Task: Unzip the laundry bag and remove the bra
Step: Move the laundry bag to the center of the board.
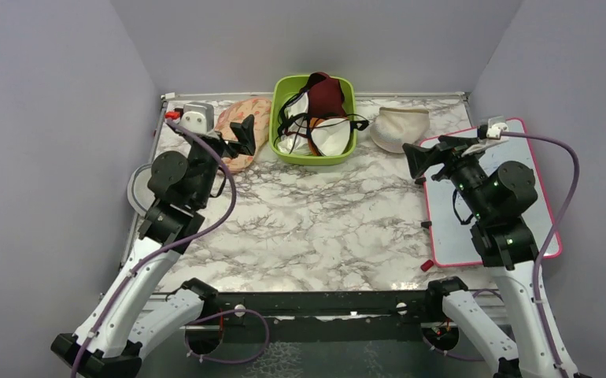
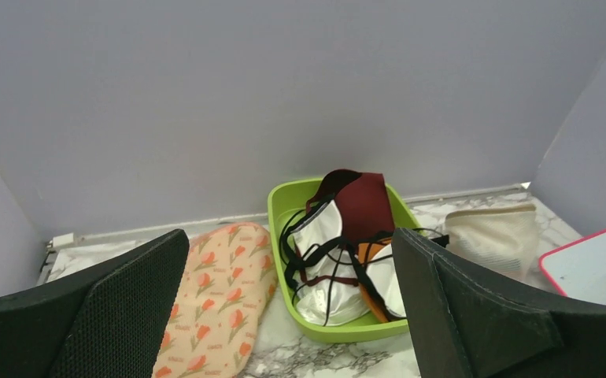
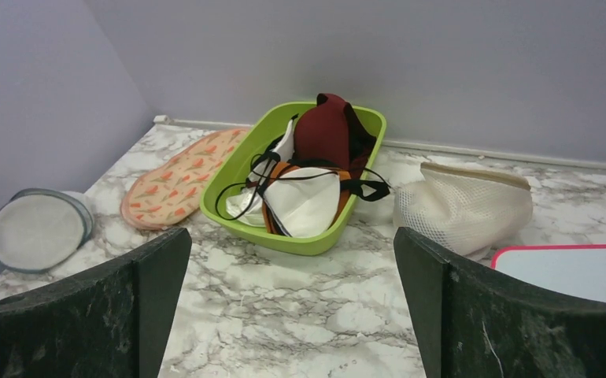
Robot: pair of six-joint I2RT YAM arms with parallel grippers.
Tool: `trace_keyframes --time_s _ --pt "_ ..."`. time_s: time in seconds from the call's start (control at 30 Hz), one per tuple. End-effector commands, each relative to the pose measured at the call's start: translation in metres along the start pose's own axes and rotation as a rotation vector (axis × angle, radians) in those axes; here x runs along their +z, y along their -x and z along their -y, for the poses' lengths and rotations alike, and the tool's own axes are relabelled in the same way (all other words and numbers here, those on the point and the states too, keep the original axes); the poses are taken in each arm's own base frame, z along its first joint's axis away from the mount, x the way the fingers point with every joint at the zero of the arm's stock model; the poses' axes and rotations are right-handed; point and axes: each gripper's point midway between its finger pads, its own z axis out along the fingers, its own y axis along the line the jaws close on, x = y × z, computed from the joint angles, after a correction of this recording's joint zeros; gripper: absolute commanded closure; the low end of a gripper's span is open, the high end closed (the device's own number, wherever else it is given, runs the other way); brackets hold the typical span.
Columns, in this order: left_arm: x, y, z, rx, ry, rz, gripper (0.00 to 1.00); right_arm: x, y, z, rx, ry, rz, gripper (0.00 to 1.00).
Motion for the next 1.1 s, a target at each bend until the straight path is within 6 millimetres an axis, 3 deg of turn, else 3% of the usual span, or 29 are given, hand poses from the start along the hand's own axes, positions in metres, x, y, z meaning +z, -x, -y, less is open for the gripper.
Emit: trace_keyframes --time_s 0.0,0.23,0.43,0.73,0.9,1.07 --pt "0.015 -0.014 -0.009 0.014 0.029 -0.041 0.01 0.021 -0.007 0.018 0.002 -0.087 0.004 0.0" --pt "0.04 -0.057 -0.03 0.049 0.105 -0.148 0.01 0.063 -0.04 0.041 0.011 -0.19 -0.087 0.0" --pt "0.05 -0.082 -0.028 0.058 0.075 -0.19 0.01 0.101 -0.082 0.052 0.027 -0.231 -0.192 0.0" --pt "0.049 -0.083 -0.012 0.046 -0.003 -0.161 0.01 0.173 -0.141 0.077 0.021 -0.34 -0.402 0.0" --pt "0.046 -0.083 0.002 0.049 -0.054 -0.151 0.01 0.223 -0.152 0.102 -0.016 -0.442 -0.427 0.0" --pt "0.045 -0.085 0.019 0.059 -0.1 -0.155 0.01 0.263 -0.152 0.139 -0.081 -0.542 -0.393 0.0"
